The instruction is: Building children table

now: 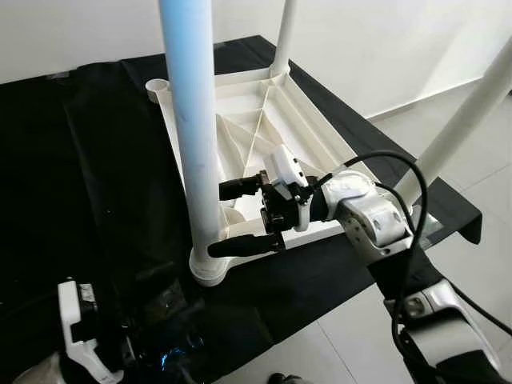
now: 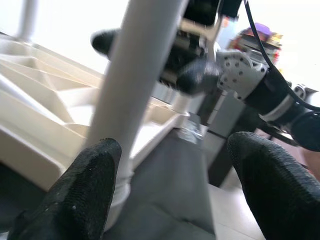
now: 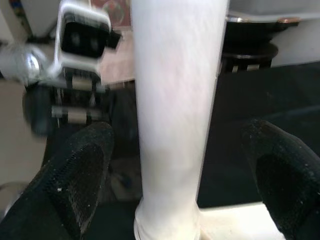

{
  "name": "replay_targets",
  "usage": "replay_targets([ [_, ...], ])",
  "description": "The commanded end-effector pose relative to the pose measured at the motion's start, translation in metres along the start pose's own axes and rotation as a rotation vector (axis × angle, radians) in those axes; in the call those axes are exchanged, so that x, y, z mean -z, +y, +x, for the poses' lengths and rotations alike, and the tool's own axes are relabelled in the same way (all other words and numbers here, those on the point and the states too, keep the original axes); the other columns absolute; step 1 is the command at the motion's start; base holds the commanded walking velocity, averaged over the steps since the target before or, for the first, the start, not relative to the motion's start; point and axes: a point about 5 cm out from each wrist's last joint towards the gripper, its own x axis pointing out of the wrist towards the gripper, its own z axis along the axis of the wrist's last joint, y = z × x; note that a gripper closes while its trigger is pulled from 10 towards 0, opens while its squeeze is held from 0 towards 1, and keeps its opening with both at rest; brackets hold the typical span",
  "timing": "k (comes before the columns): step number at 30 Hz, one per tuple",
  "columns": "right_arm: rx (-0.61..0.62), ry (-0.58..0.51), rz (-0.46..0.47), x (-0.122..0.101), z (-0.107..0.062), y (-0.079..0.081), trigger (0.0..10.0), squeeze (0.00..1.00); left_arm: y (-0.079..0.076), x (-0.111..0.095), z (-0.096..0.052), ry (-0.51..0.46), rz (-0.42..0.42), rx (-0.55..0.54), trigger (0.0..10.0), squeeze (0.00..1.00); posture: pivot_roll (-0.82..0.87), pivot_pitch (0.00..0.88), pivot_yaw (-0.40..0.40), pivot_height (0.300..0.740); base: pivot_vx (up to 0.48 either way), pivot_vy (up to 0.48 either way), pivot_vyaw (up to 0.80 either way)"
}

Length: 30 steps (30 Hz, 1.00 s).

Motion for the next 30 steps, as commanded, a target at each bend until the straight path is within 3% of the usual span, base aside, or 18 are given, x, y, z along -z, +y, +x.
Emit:
replay_targets([
  [1, -0.038, 0.037, -0.026, 0.004, 0.006, 0.000, 10.0, 0.00, -0.002, -0.009, -0.005, -0.010, 0.033, -0.025, 10.0, 0.00, 0.04, 0.211, -0.094, 0.740, 0.000, 0.000, 0.00],
  [6, -0.033, 0.026, -0.041, 0.011, 0.022, 0.003, 10.0, 0.00, -0.013, -0.030, -0.018, -0.004, 0.110, -0.068, 10.0, 0.00, 0.07, 0.196, -0.105, 0.740, 0.000, 0.000, 0.00],
  [14, -0.056, -0.048, -0.016, 0.015, 0.041, 0.014, 10.0, 0.00, -0.032, -0.036, -0.022, 0.029, 0.139, -0.095, 10.0, 0.00, 0.09, 0.191, -0.105, 0.740, 0.000, 0.000, 0.00],
  [15, -0.054, -0.065, -0.011, 0.017, 0.044, 0.015, 9.1, 0.00, -0.040, -0.036, -0.019, 0.025, 0.134, -0.100, 10.0, 0.00, 0.10, 0.186, -0.110, 0.740, 0.000, 0.000, 0.00],
  [17, -0.052, -0.067, -0.010, 0.017, 0.045, 0.014, 9.1, 0.00, -0.042, -0.036, -0.018, 0.024, 0.131, -0.099, 10.0, 0.00, 0.10, 0.184, -0.110, 0.740, 0.000, 0.000, 0.00],
  [18, -0.048, -0.067, -0.011, 0.018, 0.045, 0.014, 3.8, 0.00, -0.045, -0.036, -0.017, 0.024, 0.125, -0.096, 10.0, 0.00, 0.10, 0.184, -0.110, 0.740, 0.000, 0.000, 0.00],
  [19, -0.043, -0.061, -0.016, 0.018, 0.044, 0.012, 0.0, 0.00, -0.048, -0.035, -0.016, 0.026, 0.119, -0.094, 10.0, 0.00, 0.10, 0.182, -0.113, 0.740, 0.000, 0.000, 0.00],
  [26, -0.024, -0.023, -0.042, 0.015, 0.029, 0.006, 0.0, 0.00, -0.053, -0.032, -0.016, 0.031, 0.115, -0.125, 10.0, 0.00, 0.07, 0.182, -0.149, 0.740, 0.000, 0.000, 0.00],
  [30, 0.011, -0.020, -0.046, 0.012, 0.022, 0.009, 0.0, 0.00, -0.053, -0.030, -0.018, 0.037, 0.117, -0.150, 10.0, 0.00, 0.07, 0.182, -0.151, 0.740, 0.000, 0.000, 0.00],
])
